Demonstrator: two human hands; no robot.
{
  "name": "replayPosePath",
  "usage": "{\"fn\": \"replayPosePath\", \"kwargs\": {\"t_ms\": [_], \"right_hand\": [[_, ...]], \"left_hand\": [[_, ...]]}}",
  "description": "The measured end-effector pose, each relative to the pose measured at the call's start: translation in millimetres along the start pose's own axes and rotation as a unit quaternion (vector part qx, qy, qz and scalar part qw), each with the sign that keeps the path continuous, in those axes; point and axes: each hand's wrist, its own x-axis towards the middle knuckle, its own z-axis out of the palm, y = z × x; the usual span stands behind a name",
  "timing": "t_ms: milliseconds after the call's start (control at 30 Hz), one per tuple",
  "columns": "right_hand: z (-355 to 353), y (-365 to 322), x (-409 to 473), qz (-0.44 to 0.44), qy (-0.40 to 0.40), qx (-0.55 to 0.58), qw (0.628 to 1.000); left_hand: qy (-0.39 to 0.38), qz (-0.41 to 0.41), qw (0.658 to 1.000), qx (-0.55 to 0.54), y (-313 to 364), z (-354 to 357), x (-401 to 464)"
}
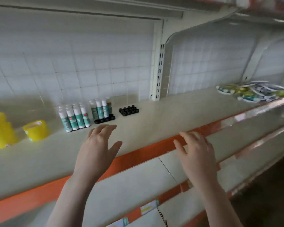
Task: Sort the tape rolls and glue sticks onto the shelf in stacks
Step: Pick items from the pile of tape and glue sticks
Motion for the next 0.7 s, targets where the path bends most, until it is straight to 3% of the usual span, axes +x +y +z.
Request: {"fn": "replayPosePath", "kwargs": {"t_ms": [333,700], "right_hand": [[-48.6,215.3,74.0,0.014,-0.020,-0.039,0.999],[-6.7,394.4,171.1,0.079,-0.043,-0.063,0.994]], "left_hand": [[-0.027,0.033,0.998,-0.039,179.6,142.6,55.9],[-0.038,0.085,0.994,-0.062,294.3,302.3,174.1]]}}
